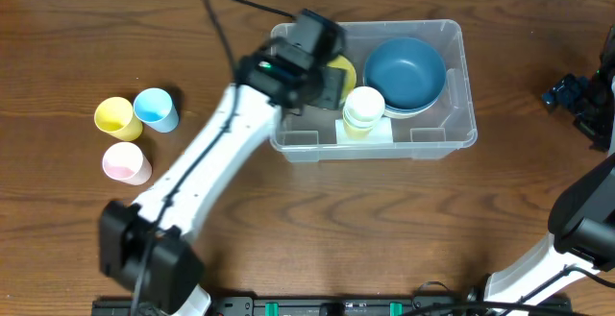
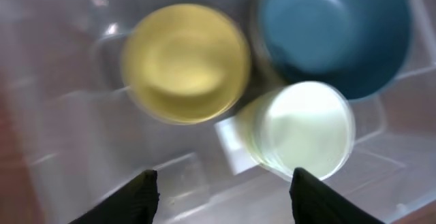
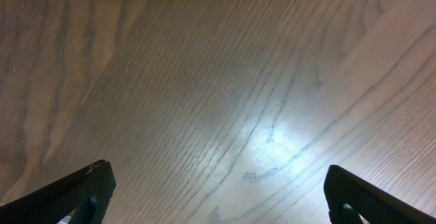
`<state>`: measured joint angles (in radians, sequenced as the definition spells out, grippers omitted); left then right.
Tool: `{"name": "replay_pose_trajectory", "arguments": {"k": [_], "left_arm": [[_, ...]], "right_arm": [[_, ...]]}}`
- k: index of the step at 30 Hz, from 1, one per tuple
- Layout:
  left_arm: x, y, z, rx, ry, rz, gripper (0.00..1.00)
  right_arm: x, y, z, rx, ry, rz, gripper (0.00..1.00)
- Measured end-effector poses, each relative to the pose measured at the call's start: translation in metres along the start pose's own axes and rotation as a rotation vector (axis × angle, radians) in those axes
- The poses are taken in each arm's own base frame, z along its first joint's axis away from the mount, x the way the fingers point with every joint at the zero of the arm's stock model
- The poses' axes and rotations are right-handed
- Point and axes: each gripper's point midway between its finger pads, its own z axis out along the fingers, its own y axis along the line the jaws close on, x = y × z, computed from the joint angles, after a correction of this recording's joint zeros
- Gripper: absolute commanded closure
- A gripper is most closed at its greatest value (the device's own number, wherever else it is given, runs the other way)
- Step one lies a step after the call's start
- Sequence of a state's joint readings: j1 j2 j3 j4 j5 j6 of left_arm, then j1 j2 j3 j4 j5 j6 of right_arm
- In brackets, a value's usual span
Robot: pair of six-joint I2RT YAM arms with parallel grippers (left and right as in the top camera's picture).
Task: Pack container
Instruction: 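Return the left gripper to the cups and grasp the blue cup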
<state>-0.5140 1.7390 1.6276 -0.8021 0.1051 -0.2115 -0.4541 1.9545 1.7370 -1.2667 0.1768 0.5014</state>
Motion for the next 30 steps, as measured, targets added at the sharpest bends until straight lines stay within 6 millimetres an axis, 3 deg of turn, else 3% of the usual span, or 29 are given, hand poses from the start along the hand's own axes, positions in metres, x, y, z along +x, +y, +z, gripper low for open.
{"name": "replay_pose_trajectory", "arguments": {"k": [7, 9, 11, 15, 22, 30], "left_arm": [[-0.008, 0.093, -0.1, -0.132, -0.129, -0.191, 0.37], [-0.003, 0.118, -0.117, -0.19, -0.144, -0.243, 0.37], [0.002, 0.141, -0.123, -0.24, -0.136, -0.289, 0.37], [0.012, 0.187, -0.108, -0.322, -0.078, -0.378, 0.37], [0.041, 0.25, -0.054, -0.401, 0.091, -0.502, 0.37], [0.063, 0.276, -0.015, -0.418, 0.203, -0.553, 0.37]], "right_arm": [[0.0, 0.0, 0.0, 0.0, 0.0, 0.0, 0.01], [0.0, 0.0, 0.0, 0.0, 0.0, 0.0, 0.01], [0.0, 0.0, 0.0, 0.0, 0.0, 0.0, 0.01], [0.0, 0.0, 0.0, 0.0, 0.0, 0.0, 0.01], [0.0, 0.0, 0.0, 0.0, 0.0, 0.0, 0.01], [0.0, 0.0, 0.0, 0.0, 0.0, 0.0, 0.01]]}}
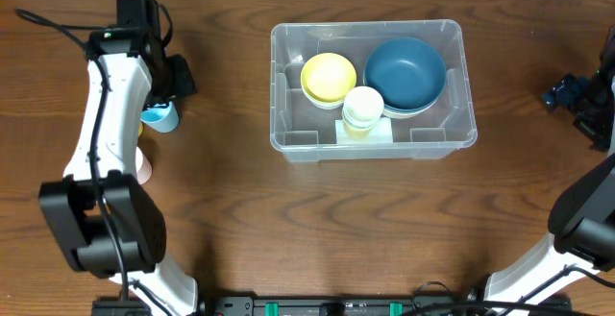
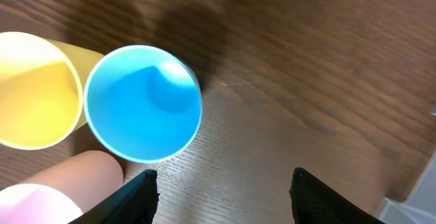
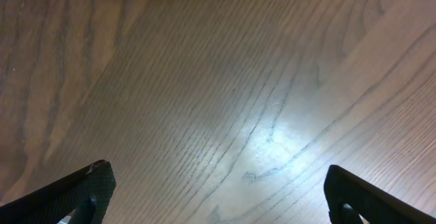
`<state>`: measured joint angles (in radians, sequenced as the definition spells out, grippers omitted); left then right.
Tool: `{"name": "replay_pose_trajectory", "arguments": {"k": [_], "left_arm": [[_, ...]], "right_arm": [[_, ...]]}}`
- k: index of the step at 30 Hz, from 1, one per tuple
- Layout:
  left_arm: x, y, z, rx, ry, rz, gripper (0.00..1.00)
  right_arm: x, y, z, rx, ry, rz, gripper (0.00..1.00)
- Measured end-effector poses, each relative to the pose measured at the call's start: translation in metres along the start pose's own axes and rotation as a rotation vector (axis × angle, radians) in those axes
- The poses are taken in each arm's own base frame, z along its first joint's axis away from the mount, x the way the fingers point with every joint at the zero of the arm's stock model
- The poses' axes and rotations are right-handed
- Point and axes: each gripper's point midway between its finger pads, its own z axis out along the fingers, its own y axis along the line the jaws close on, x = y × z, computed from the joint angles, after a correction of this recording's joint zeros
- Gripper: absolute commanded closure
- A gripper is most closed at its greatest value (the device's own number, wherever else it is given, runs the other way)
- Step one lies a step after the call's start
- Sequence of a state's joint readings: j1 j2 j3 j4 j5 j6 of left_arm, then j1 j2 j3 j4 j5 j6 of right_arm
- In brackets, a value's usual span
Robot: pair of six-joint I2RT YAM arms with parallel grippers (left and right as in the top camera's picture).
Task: Pack container
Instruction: 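Return the left gripper to the cups and grasp the blue cup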
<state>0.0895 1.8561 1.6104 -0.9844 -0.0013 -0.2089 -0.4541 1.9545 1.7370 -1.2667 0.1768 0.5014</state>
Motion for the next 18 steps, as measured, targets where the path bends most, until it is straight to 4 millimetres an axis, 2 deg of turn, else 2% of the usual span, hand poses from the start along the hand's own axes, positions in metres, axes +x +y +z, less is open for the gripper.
{"name": "replay_pose_trajectory", "arguments": {"k": [12, 17, 18], "left_arm": [[-0.003, 0.002, 0.018, -0.007, 0.017, -0.007, 0.38], [-0.002, 0.008, 0.033, -0.019, 0.046, -0.02, 0.39], [-0.002, 0.009, 0.037, -0.022, 0.055, -0.022, 0.42]], "right_arm": [[0.0, 0.0, 0.0, 0.0, 0.0, 0.0, 0.01], [0.0, 0.0, 0.0, 0.0, 0.0, 0.0, 0.01], [0.0, 0.0, 0.0, 0.0, 0.0, 0.0, 0.01]]}}
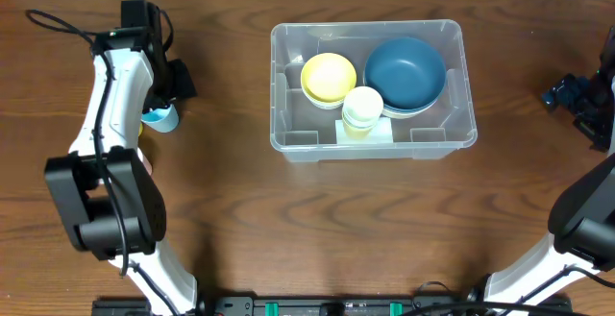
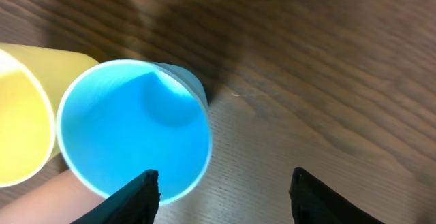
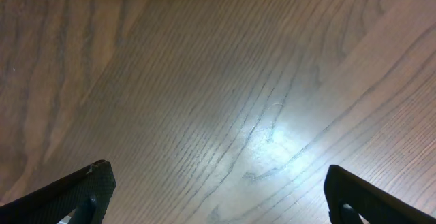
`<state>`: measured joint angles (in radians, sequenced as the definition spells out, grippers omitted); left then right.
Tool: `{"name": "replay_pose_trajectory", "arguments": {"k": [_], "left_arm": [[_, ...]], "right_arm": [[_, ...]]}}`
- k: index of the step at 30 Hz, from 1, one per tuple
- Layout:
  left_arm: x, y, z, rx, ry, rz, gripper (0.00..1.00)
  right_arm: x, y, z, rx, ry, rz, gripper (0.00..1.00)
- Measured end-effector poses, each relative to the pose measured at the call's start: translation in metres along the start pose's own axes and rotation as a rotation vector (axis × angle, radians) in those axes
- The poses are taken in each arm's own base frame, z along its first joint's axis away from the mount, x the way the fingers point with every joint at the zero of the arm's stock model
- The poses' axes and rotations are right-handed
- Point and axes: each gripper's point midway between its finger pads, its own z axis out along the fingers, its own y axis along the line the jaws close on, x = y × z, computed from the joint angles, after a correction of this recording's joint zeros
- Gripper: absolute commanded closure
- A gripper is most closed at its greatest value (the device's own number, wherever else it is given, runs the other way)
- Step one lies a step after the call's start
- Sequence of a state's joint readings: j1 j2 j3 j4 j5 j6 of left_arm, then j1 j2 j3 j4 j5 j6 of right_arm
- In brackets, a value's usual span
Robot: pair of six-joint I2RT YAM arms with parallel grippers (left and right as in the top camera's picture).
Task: Pack container
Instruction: 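Return the left gripper to the cups and grasp the blue cup, then carry the blue cup into the bin's front left and lower it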
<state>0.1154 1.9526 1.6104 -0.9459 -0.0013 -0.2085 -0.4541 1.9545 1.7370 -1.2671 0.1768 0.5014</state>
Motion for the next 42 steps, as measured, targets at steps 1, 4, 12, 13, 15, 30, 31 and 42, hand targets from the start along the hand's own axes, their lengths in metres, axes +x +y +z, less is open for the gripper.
{"name": "replay_pose_trajectory", "arguments": {"k": [1, 4, 12, 13, 15, 30, 31, 42], "left_arm": [[0.0, 0.0, 0.004, -0.002, 0.007, -0.001, 0.43], [0.005, 0.0, 0.019, -0.012, 0.044, 0.002, 0.51], [0.01, 0.001, 0.035, -0.025, 0.085, 0.007, 0.94], [0.01, 0.002, 0.035, -0.027, 0.085, 0.007, 0.94], [0.011, 0.002, 0.035, -0.027, 0.087, 0.008, 0.94], [0.023, -0.057, -0.034, 0.122, -0.008, 0.163, 0.94], [0.025, -0.067, -0.052, 0.156, -0.045, 0.205, 0.94], [0.11, -0.172, -0.21, 0.463, -0.377, 0.795, 0.94]], "right_arm": [[0.0, 0.0, 0.0, 0.0, 0.0, 0.0, 0.01], [0.0, 0.0, 0.0, 0.0, 0.0, 0.0, 0.01], [0.0, 0.0, 0.0, 0.0, 0.0, 0.0, 0.01], [0.0, 0.0, 0.0, 0.0, 0.0, 0.0, 0.01], [0.0, 0.0, 0.0, 0.0, 0.0, 0.0, 0.01], [0.0, 0.0, 0.0, 0.0, 0.0, 0.0, 0.01], [0.0, 0.0, 0.0, 0.0, 0.0, 0.0, 0.01], [0.0, 0.0, 0.0, 0.0, 0.0, 0.0, 0.01]]}}
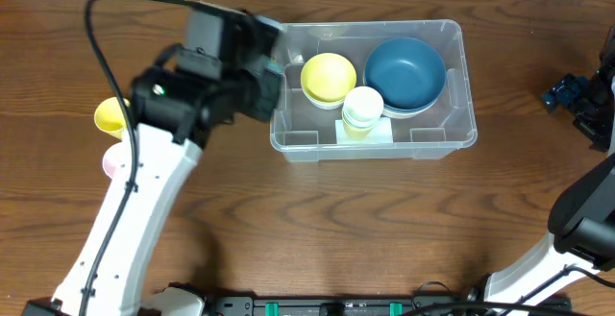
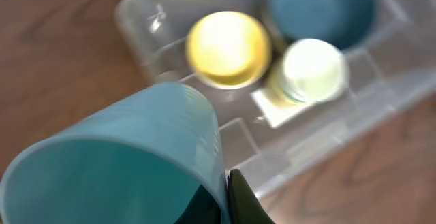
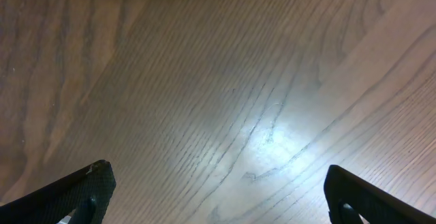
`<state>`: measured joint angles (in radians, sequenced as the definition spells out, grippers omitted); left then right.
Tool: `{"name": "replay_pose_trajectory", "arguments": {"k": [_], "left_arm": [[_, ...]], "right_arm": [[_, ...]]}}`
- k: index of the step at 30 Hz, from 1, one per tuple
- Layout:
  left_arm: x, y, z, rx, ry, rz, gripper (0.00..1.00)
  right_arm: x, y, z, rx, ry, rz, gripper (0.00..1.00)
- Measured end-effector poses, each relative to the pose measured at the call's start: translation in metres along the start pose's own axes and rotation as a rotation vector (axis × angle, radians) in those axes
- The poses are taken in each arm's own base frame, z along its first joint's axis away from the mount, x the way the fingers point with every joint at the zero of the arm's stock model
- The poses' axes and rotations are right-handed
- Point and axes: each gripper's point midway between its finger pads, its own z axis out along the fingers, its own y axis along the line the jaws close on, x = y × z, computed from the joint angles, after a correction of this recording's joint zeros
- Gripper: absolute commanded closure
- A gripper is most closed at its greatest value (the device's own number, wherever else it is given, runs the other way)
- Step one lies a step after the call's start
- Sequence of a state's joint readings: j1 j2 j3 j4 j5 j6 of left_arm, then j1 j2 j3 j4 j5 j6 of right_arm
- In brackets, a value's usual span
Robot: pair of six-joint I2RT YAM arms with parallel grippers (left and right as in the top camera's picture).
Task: Pack container
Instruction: 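Carry the blue cup into the bin's front left and lower it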
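Note:
My left gripper [image 2: 228, 195] is shut on the rim of a blue cup [image 2: 122, 173], one finger inside and one outside. In the overhead view the left gripper [image 1: 264, 78] hangs at the left end of the clear plastic container [image 1: 452, 132]. Inside the container [image 2: 146, 60] are a yellow bowl [image 1: 328, 78], a blue bowl [image 1: 405, 73] and a pale green cup stack [image 1: 363, 109]. A yellow cup [image 1: 108, 116] and a pink cup [image 1: 110, 163] stand on the table at the left, partly hidden by the arm. My right gripper [image 3: 218, 197] is open over bare wood.
The brown wooden table [image 1: 317, 230] spreads around the container. My right arm [image 1: 581, 100] rests at the far right edge. The left arm's black cable [image 1: 101, 37] loops above the back left of the table.
My left gripper was open low over the blue cup at the table's left. Now it is shut on the cup's rim and holds it raised beside the container's left end.
At first my left gripper was open over the yellow bowl in the container. Then it was open above the three cups at the left, then closer to the blue cup. Now it holds that cup by the container. The right arm has not moved.

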<state>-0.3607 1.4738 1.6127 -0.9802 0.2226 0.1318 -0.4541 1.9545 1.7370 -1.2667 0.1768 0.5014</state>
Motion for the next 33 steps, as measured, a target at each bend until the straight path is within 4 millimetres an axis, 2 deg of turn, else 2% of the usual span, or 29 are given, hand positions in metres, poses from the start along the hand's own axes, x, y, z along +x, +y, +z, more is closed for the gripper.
{"name": "replay_pose_trajectory", "arguments": {"k": [4, 8, 12, 17, 26, 33], "left_arm": [[0.003, -0.035, 0.012, 0.066, 0.029, 0.128, 0.94], [0.013, -0.049, 0.041, 0.099, 0.106, 0.191, 0.94], [0.027, -0.047, 0.074, 0.108, 0.198, 0.197, 0.94], [0.042, -0.044, 0.106, 0.114, 0.287, 0.186, 0.94], [0.064, -0.04, 0.139, 0.122, 0.389, 0.181, 0.94], [0.076, -0.038, 0.157, 0.126, 0.443, 0.176, 0.94]], "right_arm": [[0.0, 0.0, 0.0, 0.0, 0.0, 0.0, 0.01], [0.0, 0.0, 0.0, 0.0, 0.0, 0.0, 0.01], [0.0, 0.0, 0.0, 0.0, 0.0, 0.0, 0.01], [0.0, 0.0, 0.0, 0.0, 0.0, 0.0, 0.01], [0.0, 0.0, 0.0, 0.0, 0.0, 0.0, 0.01], [0.0, 0.0, 0.0, 0.0, 0.0, 0.0, 0.01]]}}
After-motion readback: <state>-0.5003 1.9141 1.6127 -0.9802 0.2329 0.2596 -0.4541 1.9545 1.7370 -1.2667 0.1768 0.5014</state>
